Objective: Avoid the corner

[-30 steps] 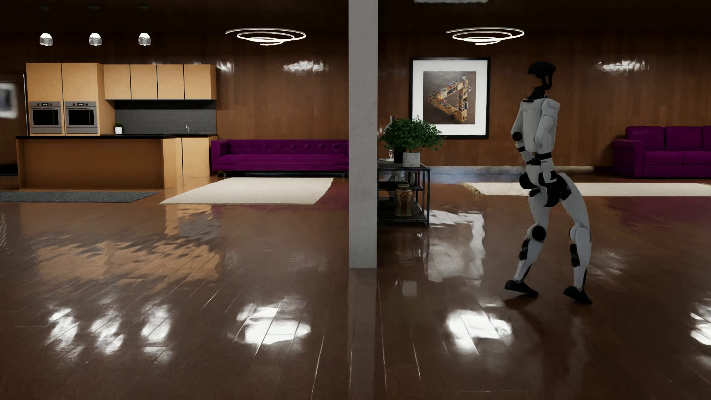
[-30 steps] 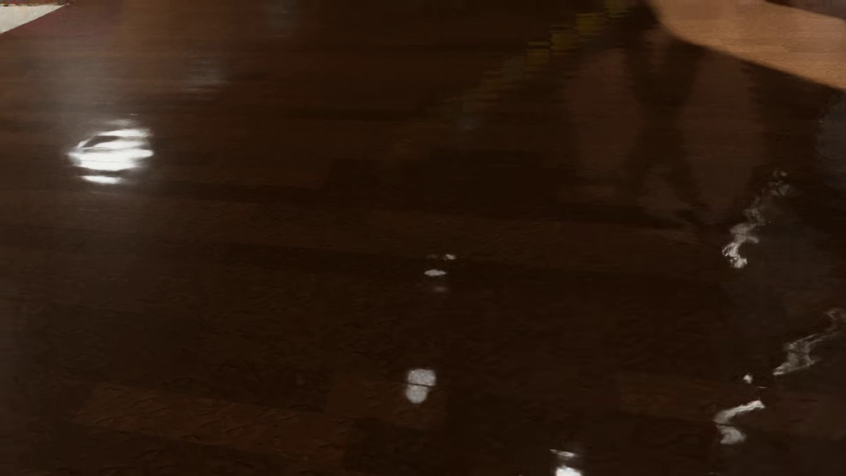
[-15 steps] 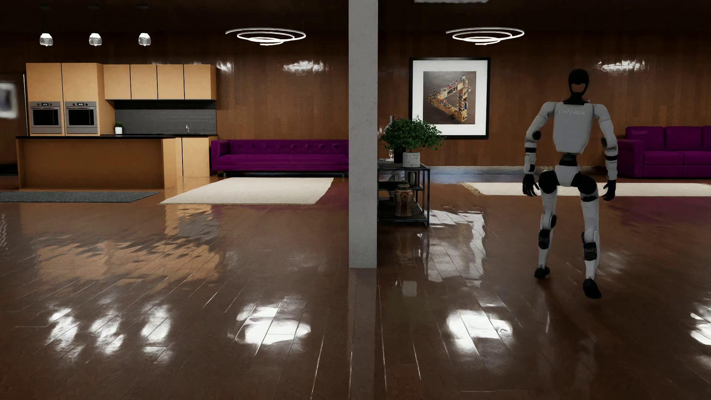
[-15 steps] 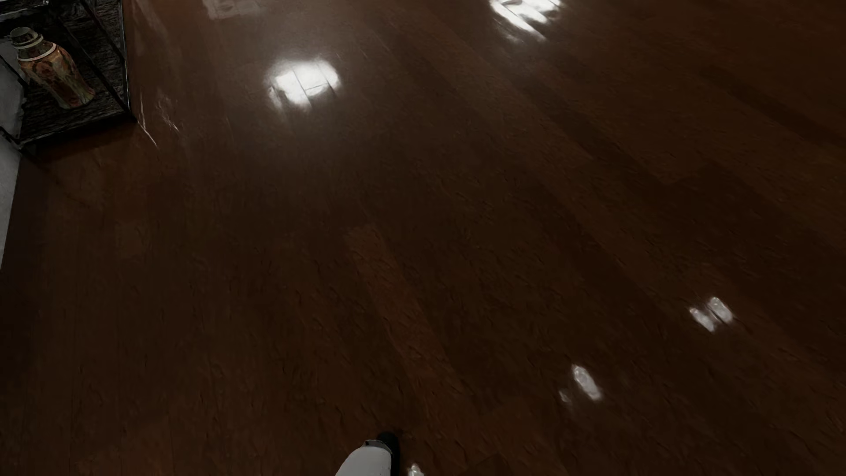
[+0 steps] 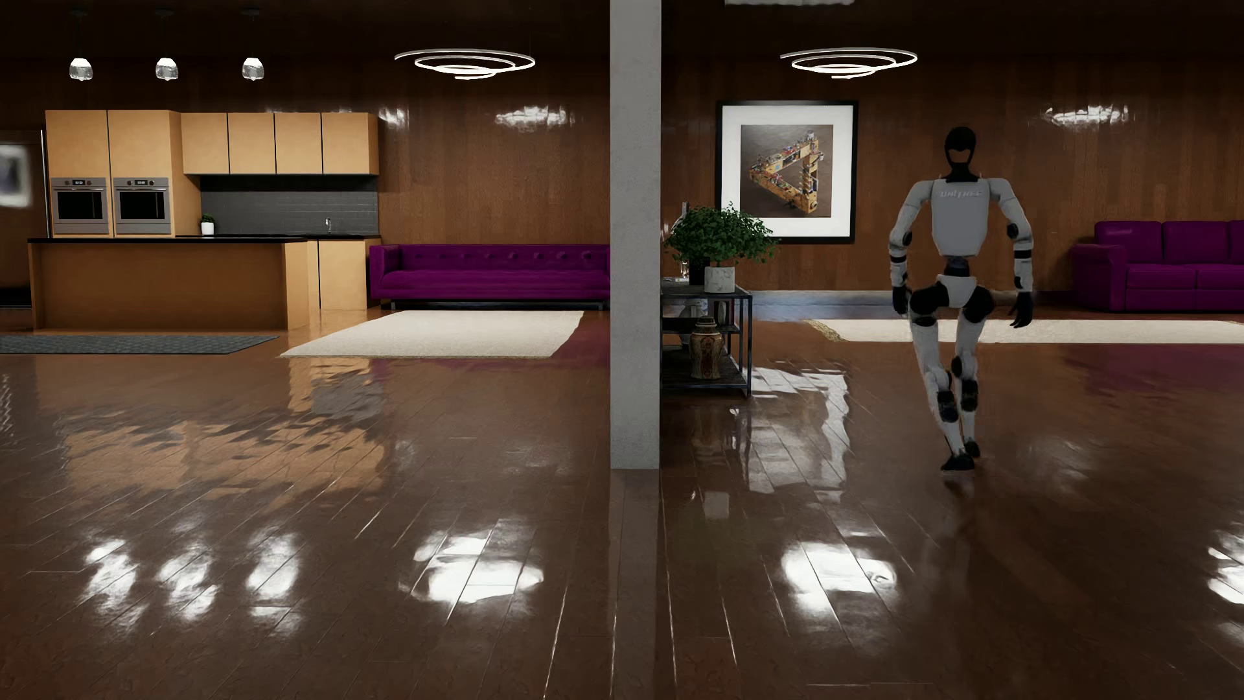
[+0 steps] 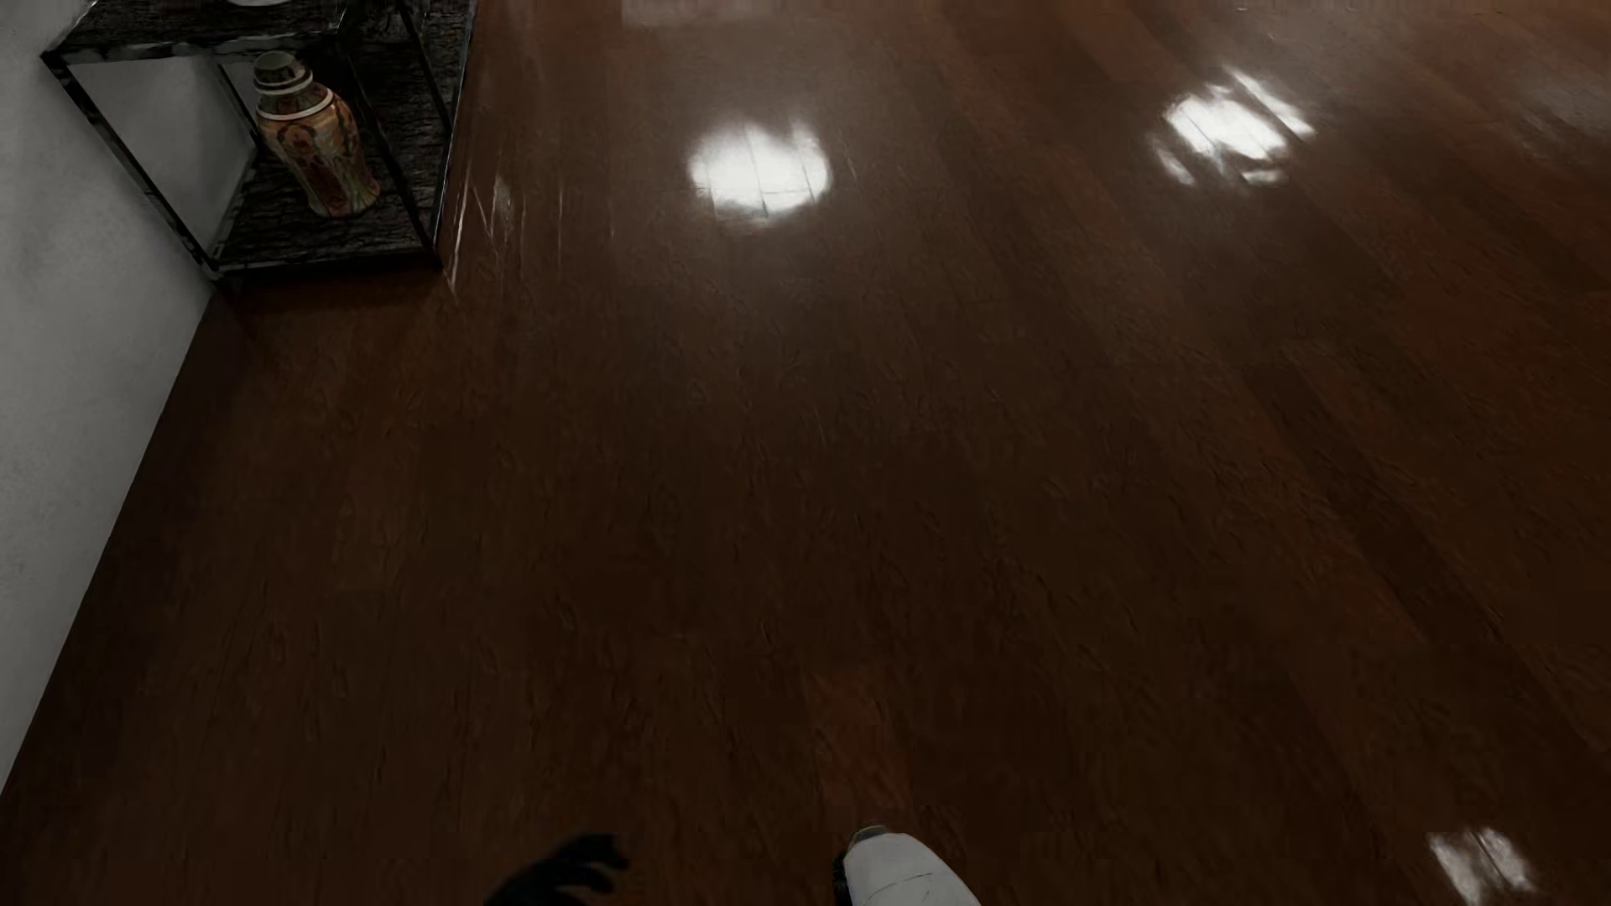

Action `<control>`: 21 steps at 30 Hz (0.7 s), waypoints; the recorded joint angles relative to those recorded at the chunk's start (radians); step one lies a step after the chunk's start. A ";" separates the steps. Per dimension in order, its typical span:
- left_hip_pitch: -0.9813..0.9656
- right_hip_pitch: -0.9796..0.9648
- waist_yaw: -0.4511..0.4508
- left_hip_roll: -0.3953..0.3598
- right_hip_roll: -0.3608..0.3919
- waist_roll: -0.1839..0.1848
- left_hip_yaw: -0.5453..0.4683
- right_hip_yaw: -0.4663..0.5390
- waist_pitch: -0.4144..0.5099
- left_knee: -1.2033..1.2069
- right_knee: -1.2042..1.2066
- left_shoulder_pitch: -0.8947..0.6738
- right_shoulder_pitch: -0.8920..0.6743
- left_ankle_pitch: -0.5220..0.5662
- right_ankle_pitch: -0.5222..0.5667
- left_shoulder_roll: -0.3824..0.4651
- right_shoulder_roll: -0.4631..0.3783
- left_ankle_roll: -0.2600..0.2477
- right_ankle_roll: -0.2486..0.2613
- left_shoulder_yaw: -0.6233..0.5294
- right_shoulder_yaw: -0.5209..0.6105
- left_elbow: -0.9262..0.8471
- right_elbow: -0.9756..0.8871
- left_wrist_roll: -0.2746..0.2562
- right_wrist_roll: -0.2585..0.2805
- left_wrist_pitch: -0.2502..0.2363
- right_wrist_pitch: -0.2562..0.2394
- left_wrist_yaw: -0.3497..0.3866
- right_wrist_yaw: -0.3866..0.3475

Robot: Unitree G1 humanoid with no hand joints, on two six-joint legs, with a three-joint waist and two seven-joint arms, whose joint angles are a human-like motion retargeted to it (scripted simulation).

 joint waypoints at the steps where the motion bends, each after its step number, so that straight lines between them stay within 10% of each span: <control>1: 0.052 -0.020 -0.018 0.008 -0.003 -0.003 0.000 0.000 -0.022 -0.009 -0.148 -0.038 0.024 -0.031 0.004 0.014 0.000 0.000 0.000 0.027 0.004 -0.048 0.002 0.000 0.000 0.000 0.000 0.000 0.000; 5: 0.149 -0.127 -0.109 0.195 0.035 0.062 0.000 0.000 -0.025 0.173 0.141 -0.041 0.030 0.209 0.076 -0.015 0.000 0.000 0.000 0.112 0.041 -0.076 0.090 0.000 0.000 0.000 0.000 0.000 0.000; 7: -0.036 -0.029 -0.047 0.189 0.077 0.055 0.000 0.000 -0.023 0.630 0.234 0.002 -0.016 0.500 -0.038 -0.019 0.026 0.000 0.000 0.056 0.020 0.000 0.101 0.000 0.000 0.000 0.000 0.000 0.000; 10: -0.356 0.243 0.192 0.132 0.141 0.018 0.000 0.000 -0.002 1.013 0.091 0.075 -0.088 0.465 -0.047 -0.035 0.056 0.000 0.000 -0.077 -0.049 0.131 -0.059 0.000 0.000 0.000 0.000 0.000 0.000; 14: -0.618 0.620 0.383 0.072 0.114 -0.028 0.000 0.000 0.002 0.364 -0.126 0.240 -0.199 0.719 -0.077 -0.046 0.059 0.000 0.000 -0.255 -0.140 0.332 -0.344 0.000 0.000 0.000 0.000 0.000 0.000; 17: -0.693 0.770 0.479 0.114 0.080 0.000 0.000 0.000 -0.022 0.067 -0.140 0.332 -0.292 0.055 -0.193 -0.053 0.024 0.000 0.000 -0.331 -0.209 0.376 -0.467 0.000 0.000 0.000 0.000 0.000 0.000; 18: -0.717 0.802 0.516 0.111 0.059 0.000 0.000 0.000 -0.018 0.058 -0.118 0.353 -0.304 0.033 -0.195 -0.055 0.022 0.000 0.000 -0.354 -0.229 0.386 -0.472 0.000 0.000 0.000 0.000 0.000 0.000; 21: -0.786 0.809 0.516 0.017 -0.032 -0.061 0.000 0.000 -0.038 0.203 0.117 0.362 -0.266 0.627 0.169 -0.060 0.070 0.000 0.000 -0.412 -0.250 0.435 -0.322 0.000 0.000 0.000 0.000 0.000 0.000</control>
